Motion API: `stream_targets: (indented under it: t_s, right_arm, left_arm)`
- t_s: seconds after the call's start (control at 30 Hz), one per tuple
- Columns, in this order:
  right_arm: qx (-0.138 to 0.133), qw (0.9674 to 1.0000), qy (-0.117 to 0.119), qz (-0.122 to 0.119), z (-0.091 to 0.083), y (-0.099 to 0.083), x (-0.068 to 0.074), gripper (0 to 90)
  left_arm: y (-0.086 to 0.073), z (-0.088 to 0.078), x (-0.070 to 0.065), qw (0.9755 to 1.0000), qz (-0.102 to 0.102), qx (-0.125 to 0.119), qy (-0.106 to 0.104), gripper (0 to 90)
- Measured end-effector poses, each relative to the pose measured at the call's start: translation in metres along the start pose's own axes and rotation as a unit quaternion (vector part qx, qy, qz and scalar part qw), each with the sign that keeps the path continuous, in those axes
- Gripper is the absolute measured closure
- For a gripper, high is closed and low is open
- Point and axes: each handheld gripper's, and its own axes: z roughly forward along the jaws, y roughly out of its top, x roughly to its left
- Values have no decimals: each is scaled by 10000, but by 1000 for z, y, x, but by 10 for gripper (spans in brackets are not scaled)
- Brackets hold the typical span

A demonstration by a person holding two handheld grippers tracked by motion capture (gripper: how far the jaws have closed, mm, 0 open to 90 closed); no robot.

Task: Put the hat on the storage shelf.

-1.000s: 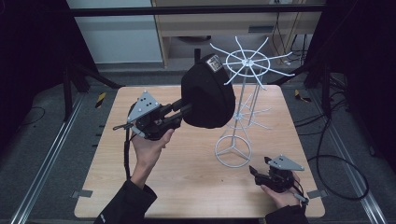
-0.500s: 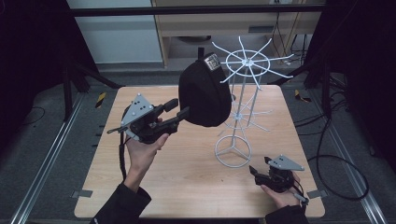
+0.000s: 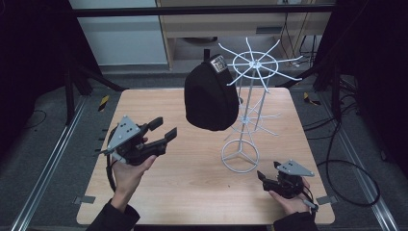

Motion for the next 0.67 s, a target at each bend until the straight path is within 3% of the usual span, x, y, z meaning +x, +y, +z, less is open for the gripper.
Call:
stream_targets:
  t_s: [0.03,0.1,0.17,0.27,0.3,0.33,0.37,0.4,0.47,0.53,0.57,0.6,0.63,0.67]
  right_arm:
    - [-20,10000,-26,16,0,0,0,246]
    - [-30,10000,-40,48,0,0,-1,236]
    - [-43,10000,-69,58,0,0,-1,228]
    - [-44,9999,-96,61,0,-1,-2,222]
    - [-48,9999,-111,75,0,-1,-2,214]
    - [-48,9999,-114,88,0,-1,-2,210]
    - [-36,9999,-114,109,-1,-1,-3,206]
    - [-36,9999,-114,109,-1,-1,-3,206]
    - [-8,9998,-147,141,0,-2,-4,195]
    - [-5,9997,-174,145,0,-2,-5,191]
    - [-5,9996,-210,164,0,-2,-6,188]
    - [-5,9996,-210,164,0,-2,-6,188]
    - [5,9995,-217,243,-1,-2,-6,184]
    - [5,9995,-217,243,-1,-2,-6,184]
  left_arm:
    - [-13,-7,6,9999,-65,90,94,375]
    - [-19,-10,10,9998,-116,127,142,365]
    - [-39,-18,20,9988,-283,278,293,355]
    - [-51,-22,27,9978,-380,396,383,346]
    - [-64,-25,32,9965,-463,512,464,338]
    - [-64,-25,32,9965,-463,512,464,335]
    - [-77,-28,37,9946,-507,681,599,332]
    - [-77,-28,37,9946,-507,681,599,329]
    - [-96,-32,44,9912,-670,876,736,322]
    - [-102,-33,47,9897,-686,966,798,316]
    - [-112,-34,52,9870,-715,1123,905,311]
    - [-112,-34,52,9870,-715,1123,905,307]
    - [-123,-36,57,9840,-730,1266,1018,302]
    - [-123,-36,57,9840,-730,1266,1018,300]
